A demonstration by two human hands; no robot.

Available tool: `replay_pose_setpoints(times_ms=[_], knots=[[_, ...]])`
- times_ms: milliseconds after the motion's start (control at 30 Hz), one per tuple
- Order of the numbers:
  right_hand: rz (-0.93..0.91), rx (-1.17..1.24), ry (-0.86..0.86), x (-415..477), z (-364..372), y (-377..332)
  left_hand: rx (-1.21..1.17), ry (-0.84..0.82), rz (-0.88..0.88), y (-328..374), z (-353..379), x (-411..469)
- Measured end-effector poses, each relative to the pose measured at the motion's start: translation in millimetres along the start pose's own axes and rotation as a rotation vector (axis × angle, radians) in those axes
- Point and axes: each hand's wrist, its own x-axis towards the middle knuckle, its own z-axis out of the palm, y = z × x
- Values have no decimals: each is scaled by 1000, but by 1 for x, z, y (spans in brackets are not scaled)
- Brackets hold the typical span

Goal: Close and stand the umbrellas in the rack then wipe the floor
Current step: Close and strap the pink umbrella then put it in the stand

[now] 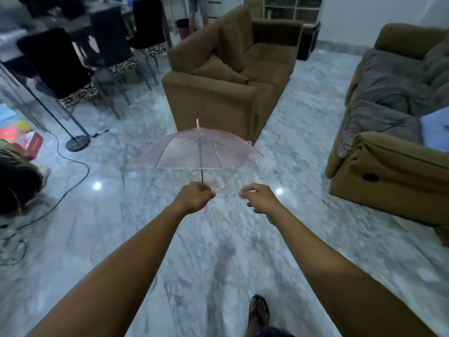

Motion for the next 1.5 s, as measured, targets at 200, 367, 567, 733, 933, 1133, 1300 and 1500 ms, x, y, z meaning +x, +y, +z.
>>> replay_pose_setpoints(times_ms=[200,367,567,733,933,1133,1300,1500], knots=[[69,-88,-114,122,28,-33,-111,10,-149,-24,-24,88],[102,-151,-178,191,73,-37,-145,-18,-243,-78,-35,157],[239,-112,-119,299,140,5,-153,-114,-267,-159,-13,280],[306,-101,-88,443,213,110,-244,-141,-297,-284,66,409],[228,-96,-66,629,279,237,-355,-87,-296,-436,180,559],[95,-92,-11,749,308,255,-640,-73,-191,-466,245,673],[31,-71,-138,772,308,213,-703,-68,-164,-439,239,697],[-15,37,-157,704,288,161,-711,92,-201,-375,197,620]])
